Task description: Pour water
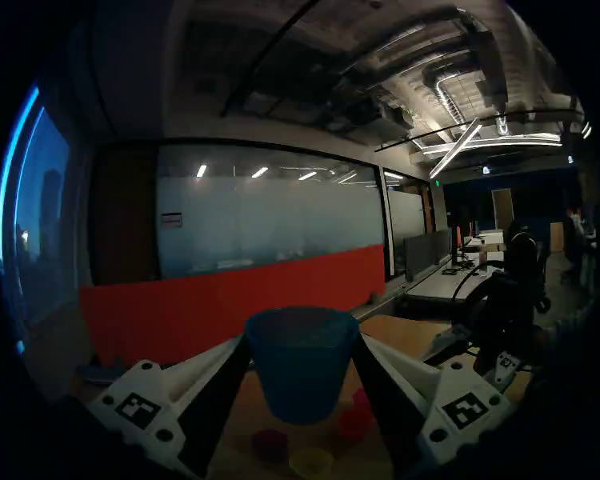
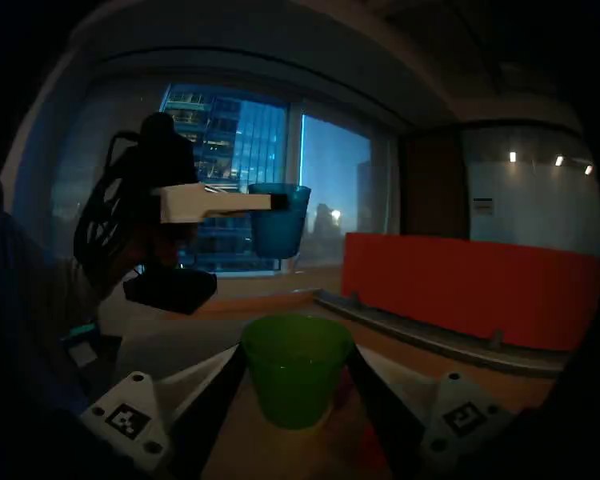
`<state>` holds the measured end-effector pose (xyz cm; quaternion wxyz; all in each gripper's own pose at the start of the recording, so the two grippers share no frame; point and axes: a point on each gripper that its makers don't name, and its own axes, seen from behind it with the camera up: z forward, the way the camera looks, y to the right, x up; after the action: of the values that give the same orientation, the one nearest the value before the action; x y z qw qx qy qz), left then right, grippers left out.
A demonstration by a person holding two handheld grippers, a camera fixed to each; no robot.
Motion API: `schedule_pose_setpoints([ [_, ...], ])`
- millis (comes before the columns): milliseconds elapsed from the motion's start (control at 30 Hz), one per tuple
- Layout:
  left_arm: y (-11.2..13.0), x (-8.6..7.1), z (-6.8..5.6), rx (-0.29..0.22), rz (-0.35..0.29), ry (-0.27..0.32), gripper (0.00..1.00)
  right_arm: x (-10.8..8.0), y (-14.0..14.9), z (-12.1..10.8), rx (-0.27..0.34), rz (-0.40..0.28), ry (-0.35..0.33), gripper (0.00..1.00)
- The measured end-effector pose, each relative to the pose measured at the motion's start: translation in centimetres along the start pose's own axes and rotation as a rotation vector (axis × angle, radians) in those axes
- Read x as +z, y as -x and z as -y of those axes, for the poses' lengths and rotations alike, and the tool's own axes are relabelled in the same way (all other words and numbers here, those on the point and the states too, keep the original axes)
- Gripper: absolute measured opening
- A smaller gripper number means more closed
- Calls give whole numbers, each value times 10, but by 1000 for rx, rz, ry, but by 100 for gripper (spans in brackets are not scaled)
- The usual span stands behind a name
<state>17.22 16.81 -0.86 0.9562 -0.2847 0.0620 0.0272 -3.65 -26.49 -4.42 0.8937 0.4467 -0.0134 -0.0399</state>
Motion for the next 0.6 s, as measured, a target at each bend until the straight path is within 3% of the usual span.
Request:
schedule_pose_setpoints([
  [600,88,-23,-6,-44,102,37,87,-42,6,-33,24,42,94,91],
])
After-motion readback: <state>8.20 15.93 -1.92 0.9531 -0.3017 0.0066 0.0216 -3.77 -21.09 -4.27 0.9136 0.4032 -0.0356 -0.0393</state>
